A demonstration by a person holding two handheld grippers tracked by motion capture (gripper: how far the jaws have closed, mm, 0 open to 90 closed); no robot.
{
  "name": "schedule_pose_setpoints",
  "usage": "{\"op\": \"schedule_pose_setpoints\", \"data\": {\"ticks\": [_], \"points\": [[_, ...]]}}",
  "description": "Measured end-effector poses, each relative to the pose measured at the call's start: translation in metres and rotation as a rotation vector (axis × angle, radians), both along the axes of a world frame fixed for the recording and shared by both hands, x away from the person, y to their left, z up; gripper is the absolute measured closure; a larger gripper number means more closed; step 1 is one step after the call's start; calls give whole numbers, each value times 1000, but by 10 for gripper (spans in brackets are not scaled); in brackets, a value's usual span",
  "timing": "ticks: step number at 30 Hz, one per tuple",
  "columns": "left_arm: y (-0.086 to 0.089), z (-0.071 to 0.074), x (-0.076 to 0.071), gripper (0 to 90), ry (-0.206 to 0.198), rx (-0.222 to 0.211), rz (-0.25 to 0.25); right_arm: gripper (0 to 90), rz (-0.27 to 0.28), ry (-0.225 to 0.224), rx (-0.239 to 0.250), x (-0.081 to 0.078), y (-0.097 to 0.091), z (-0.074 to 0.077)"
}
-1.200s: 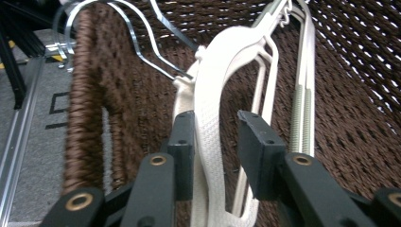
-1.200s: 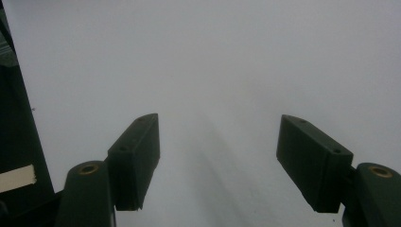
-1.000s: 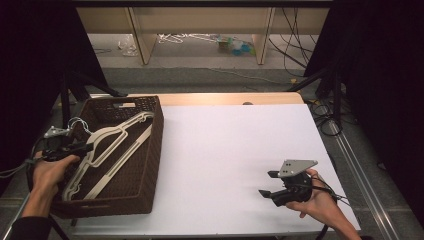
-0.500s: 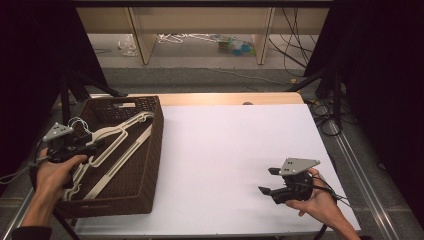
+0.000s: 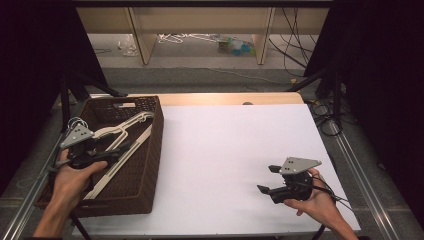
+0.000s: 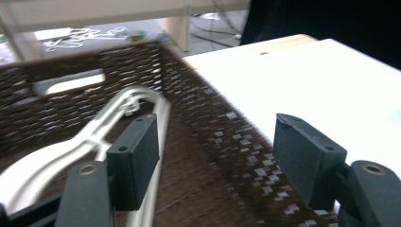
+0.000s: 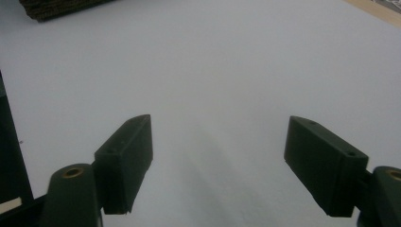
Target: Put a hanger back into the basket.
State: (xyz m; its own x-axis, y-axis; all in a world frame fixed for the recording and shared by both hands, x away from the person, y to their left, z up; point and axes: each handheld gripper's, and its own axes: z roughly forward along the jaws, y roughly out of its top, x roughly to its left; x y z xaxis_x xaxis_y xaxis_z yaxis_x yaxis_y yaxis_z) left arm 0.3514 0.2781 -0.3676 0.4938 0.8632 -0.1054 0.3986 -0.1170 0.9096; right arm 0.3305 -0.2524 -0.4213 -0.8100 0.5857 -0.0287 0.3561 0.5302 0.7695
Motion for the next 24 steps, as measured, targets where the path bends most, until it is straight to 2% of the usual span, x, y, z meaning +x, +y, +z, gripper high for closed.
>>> {"op": "schedule_pose_setpoints", "data": {"ticks": [6, 12, 14, 18, 21, 22, 24], "points": [[-23, 1, -6, 282, -8, 3, -55, 225, -13, -17, 23, 0, 0, 0], [-44, 3, -12, 252, -8, -44, -97, 217, -16, -28, 36, 0, 1, 0], [-50, 4, -13, 238, -20, -32, -114, 214, -14, -30, 40, 0, 1, 0], [-64, 5, -17, 211, -20, -47, -131, 209, -15, -31, 52, 0, 1, -1], [-73, 6, -20, 197, -35, -41, -153, 205, -16, -39, 57, 1, 1, -1], [-77, 6, -22, 193, -29, -55, -153, 203, -15, -34, 58, 0, 1, -1], [-82, 5, -24, 188, -37, -52, -175, 201, -13, -44, 61, 0, 1, 0]]}}
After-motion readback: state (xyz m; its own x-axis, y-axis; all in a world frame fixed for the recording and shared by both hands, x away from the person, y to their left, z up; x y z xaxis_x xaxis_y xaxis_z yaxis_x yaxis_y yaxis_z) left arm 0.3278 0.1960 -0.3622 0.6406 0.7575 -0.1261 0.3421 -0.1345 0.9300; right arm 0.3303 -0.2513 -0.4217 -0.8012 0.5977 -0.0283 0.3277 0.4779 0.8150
